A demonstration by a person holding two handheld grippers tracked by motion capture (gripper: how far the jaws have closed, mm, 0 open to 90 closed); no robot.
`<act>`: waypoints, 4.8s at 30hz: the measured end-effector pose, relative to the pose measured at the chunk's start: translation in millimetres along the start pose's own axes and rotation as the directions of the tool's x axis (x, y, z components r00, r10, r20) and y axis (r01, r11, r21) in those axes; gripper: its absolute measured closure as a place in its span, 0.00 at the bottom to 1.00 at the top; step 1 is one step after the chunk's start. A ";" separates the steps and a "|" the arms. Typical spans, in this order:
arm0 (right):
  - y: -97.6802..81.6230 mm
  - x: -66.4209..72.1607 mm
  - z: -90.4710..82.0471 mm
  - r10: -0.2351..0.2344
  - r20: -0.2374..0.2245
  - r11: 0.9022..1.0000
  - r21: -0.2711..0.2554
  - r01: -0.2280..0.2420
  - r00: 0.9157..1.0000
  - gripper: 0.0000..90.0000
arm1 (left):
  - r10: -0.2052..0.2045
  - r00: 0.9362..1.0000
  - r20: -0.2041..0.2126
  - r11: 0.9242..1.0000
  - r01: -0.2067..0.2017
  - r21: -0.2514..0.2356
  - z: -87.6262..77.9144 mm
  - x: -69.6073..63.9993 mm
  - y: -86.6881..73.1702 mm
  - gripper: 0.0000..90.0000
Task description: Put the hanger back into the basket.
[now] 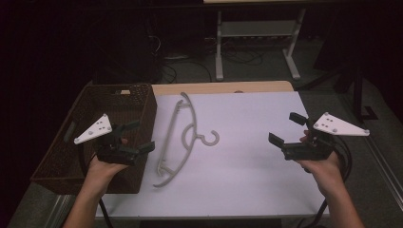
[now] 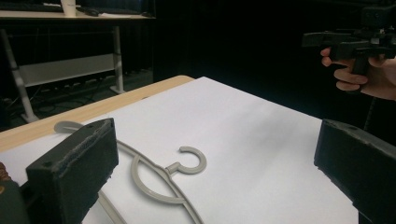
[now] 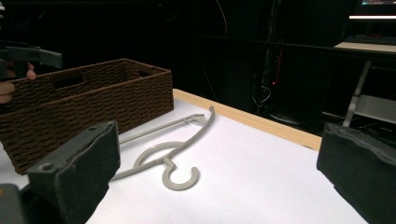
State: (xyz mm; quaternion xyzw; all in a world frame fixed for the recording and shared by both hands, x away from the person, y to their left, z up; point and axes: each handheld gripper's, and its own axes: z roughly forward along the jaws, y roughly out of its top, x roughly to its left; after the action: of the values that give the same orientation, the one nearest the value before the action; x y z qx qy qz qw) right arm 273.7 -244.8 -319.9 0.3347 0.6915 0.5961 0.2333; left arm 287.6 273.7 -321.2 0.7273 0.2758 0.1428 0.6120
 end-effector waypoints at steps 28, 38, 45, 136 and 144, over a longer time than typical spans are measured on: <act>-4.7 -2.5 9.0 -0.009 0.002 0.998 0.056 0.009 1.000 0.00 | 0.027 1.000 0.007 0.992 -0.028 0.121 31.4 -12.2 13.2 0.00; -3.5 -2.2 7.2 -0.002 0.005 0.998 0.058 0.001 1.000 0.00 | 0.037 0.999 0.026 0.980 -0.041 0.193 48.1 -19.6 14.2 0.00; -3.0 -2.5 7.6 -0.006 0.005 0.998 0.055 0.006 1.000 0.00 | 0.041 0.999 0.028 0.973 -0.046 0.227 59.6 -24.5 11.7 0.00; -2.4 -2.9 7.4 -0.004 0.012 0.997 0.071 0.003 1.000 0.00 | 0.080 0.977 -0.196 0.736 0.075 0.672 202.0 18.2 -69.6 0.73; -2.2 -3.1 7.7 -0.004 0.011 0.998 0.070 0.003 1.000 0.00 | 0.060 0.976 -0.208 0.735 0.098 0.671 201.5 20.7 -68.6 0.80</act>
State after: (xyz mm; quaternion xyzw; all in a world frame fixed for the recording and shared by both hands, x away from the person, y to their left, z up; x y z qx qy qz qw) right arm 280.9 -242.0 -323.7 0.3448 0.7111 0.5692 0.2266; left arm 398.6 128.9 -432.7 0.8772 0.3809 0.1045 0.2728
